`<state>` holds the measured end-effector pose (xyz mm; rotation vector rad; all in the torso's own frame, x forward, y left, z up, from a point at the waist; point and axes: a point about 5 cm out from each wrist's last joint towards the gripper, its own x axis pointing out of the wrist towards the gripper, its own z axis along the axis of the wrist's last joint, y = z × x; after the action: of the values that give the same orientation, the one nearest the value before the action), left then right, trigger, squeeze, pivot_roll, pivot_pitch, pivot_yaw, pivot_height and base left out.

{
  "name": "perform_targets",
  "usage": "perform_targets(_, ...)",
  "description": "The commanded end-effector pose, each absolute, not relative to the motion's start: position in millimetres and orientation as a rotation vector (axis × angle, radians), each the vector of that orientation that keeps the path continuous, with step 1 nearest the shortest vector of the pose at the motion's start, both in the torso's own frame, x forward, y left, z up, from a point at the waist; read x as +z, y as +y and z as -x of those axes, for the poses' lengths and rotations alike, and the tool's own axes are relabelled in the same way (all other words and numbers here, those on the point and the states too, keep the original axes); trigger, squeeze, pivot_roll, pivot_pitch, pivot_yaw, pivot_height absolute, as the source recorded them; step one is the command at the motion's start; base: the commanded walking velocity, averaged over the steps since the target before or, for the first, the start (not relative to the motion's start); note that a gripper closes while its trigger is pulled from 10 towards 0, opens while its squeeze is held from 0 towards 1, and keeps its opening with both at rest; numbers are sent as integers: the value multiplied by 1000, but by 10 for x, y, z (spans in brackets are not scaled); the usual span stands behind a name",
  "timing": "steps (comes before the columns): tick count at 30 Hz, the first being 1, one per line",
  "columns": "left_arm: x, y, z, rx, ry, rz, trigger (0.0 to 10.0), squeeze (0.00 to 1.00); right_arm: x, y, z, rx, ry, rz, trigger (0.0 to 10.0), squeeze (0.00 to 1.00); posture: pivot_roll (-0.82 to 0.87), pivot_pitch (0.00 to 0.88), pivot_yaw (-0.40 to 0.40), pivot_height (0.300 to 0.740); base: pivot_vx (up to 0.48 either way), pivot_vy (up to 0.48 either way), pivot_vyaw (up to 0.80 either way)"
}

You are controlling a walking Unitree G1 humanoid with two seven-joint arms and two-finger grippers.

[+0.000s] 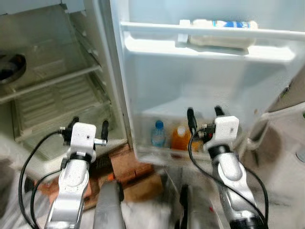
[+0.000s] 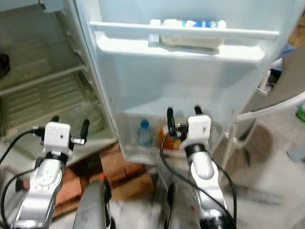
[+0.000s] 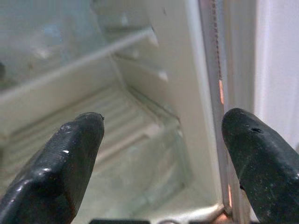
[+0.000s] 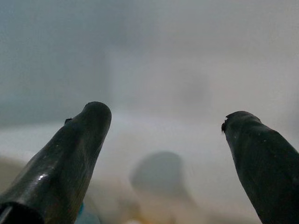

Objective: Restocking fridge

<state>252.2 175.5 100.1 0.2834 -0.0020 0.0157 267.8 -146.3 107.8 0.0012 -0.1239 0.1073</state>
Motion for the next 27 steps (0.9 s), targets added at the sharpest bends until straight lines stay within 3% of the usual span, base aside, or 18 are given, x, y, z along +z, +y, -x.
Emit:
perform_targets(1,974,1756,-2502,31,2,-308,10000,0,1066,-1498,-2685,86,-107,-27,10000,0,112,0,5,704,0,0,0)
perform_targets(7,920,1739,-2475,23,22,-302,10000,0,938,-1541,-2598,76,-37,-28,10000,0,100,0,6,739,0,0,0)
perform_targets(27,924,1707,-2487,21,26,-293,10000,0,859,-1575,-2541,74,38,-46,10000,0,96,0,2,740,-28,0,0)
